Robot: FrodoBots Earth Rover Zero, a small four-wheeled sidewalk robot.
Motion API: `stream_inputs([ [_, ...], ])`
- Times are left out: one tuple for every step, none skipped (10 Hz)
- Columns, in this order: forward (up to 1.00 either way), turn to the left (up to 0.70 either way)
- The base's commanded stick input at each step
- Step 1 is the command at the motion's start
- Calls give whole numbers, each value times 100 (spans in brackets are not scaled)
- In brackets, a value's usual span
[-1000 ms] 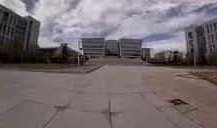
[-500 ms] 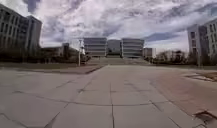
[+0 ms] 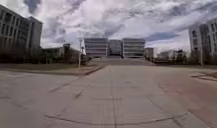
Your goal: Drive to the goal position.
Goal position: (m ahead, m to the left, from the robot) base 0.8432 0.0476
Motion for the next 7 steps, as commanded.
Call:
stream_inputs([
  [100,0],
  [100,0],
  [100,0],
  [100,0],
  [100,0],
  [100,0],
  [100,0],
])
